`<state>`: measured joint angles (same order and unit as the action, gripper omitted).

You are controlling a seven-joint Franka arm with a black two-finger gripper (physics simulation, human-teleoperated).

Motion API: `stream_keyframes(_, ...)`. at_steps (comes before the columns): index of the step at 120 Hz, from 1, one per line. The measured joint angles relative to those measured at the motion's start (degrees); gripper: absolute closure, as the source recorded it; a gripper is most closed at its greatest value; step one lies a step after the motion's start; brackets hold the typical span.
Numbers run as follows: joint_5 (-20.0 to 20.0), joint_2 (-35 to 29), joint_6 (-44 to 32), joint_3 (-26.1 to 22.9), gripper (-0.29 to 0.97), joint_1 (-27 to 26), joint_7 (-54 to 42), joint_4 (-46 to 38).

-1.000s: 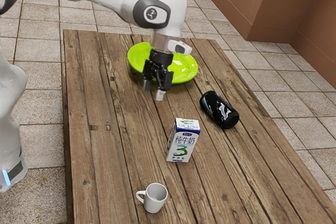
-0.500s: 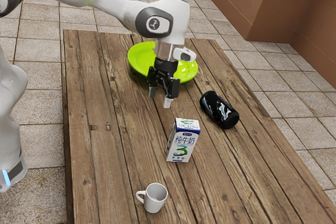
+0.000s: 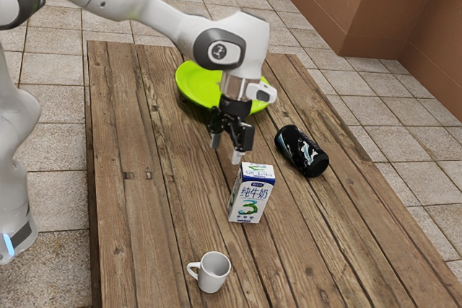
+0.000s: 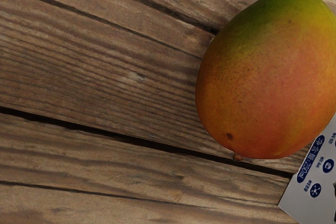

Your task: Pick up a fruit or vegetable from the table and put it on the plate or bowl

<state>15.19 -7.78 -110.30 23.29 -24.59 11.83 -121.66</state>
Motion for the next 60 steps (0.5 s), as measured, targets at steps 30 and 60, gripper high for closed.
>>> stream_keyframes(30,1.2,0.2,-1.4,-0.1,0.00,-0.7,0.9,0.1)
stream_keyframes(60,2.0,1.7,-2.5,-0.1,0.00,-1.7,1.5,0.1)
